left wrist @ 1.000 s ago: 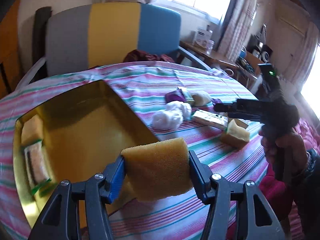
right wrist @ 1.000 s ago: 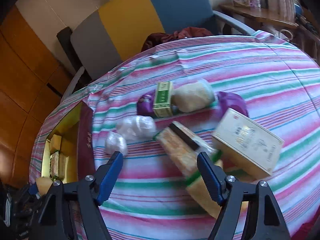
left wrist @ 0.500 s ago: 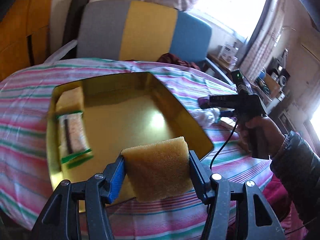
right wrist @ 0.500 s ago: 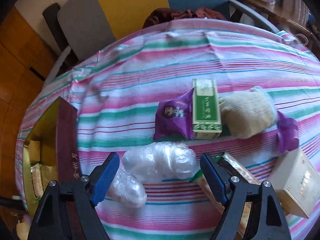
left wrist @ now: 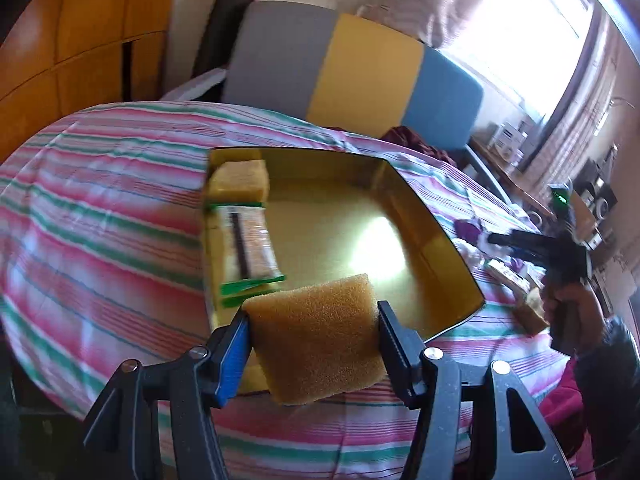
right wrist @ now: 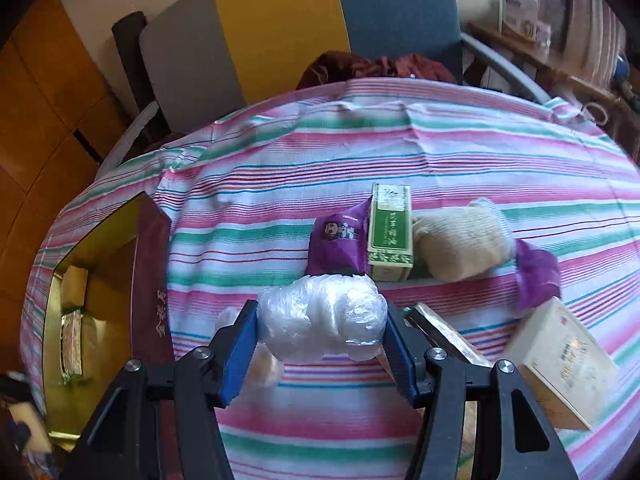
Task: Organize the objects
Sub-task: 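Carry the tan sponge into the tray and release it while the right gripper grasps a plastic-wrapped bundle, then lower the plastic-wrapped bundle into the tray and open the right gripper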
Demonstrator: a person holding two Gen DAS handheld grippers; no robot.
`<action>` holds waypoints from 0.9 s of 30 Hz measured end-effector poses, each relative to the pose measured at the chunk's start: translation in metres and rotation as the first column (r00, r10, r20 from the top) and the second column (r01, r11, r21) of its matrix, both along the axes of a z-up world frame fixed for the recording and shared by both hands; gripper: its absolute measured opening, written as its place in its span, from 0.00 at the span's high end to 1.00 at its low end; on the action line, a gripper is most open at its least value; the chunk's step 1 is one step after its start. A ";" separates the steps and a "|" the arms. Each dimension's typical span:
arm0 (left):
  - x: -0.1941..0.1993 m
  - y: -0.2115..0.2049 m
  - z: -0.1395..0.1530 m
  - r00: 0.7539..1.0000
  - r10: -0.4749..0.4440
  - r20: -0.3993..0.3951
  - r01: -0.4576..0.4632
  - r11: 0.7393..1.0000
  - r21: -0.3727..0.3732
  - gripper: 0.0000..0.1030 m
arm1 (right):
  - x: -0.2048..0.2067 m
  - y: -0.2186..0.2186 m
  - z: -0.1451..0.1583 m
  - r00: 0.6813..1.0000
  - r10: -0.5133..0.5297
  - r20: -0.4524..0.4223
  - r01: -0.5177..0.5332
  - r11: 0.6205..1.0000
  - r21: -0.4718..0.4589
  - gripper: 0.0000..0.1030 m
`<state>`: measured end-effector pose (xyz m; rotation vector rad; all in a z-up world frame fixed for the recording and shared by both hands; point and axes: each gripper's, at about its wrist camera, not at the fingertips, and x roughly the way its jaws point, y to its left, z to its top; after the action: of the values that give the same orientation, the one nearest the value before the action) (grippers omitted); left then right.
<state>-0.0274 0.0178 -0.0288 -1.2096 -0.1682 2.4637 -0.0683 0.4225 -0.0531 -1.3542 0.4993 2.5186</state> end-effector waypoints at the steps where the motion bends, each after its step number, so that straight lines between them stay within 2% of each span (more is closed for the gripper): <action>1: 0.000 -0.003 0.000 1.000 0.007 0.001 -0.007 1.000 -0.002 0.42 | 0.006 -0.002 0.002 1.000 0.006 -0.009 -0.006 1.000 0.012 0.42; 5: 0.005 -0.014 -0.002 0.999 0.034 -0.001 -0.034 0.999 -0.020 0.42 | 0.033 -0.009 0.009 0.998 0.034 -0.046 -0.032 0.998 0.044 0.42; 9: 0.000 -0.006 -0.004 1.000 0.017 -0.001 -0.017 0.999 -0.049 0.42 | 0.054 -0.018 0.014 0.993 0.085 -0.081 -0.080 0.995 0.055 0.42; 13: -0.016 0.013 -0.006 1.000 -0.005 -0.028 0.001 0.992 -0.129 0.40 | 0.064 -0.023 0.019 0.985 0.123 -0.119 -0.114 0.991 0.074 0.42; 18: -0.042 0.030 -0.027 0.999 -0.006 0.043 0.017 0.967 -0.254 0.36 | 0.065 -0.021 0.016 0.982 0.128 -0.140 -0.122 0.991 0.056 0.42; 20: -0.042 0.033 -0.035 0.998 -0.002 0.065 0.021 0.958 -0.287 0.28 | 0.066 -0.019 0.016 0.981 0.128 -0.147 -0.122 0.991 0.049 0.42; 23: -0.035 0.034 -0.036 0.998 -0.017 0.067 0.036 0.956 -0.292 0.23 | 0.067 -0.018 0.020 0.977 0.127 -0.172 -0.122 0.992 0.038 0.42; 27: -0.029 0.028 -0.030 0.998 0.021 0.056 -0.005 0.962 -0.272 0.21 | 0.067 -0.016 0.023 0.974 0.126 -0.190 -0.123 0.992 0.027 0.42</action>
<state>-0.0567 0.0454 -0.0588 -1.3945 0.1535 2.5248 -0.0016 0.4061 -0.0301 -1.1773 0.4437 2.7659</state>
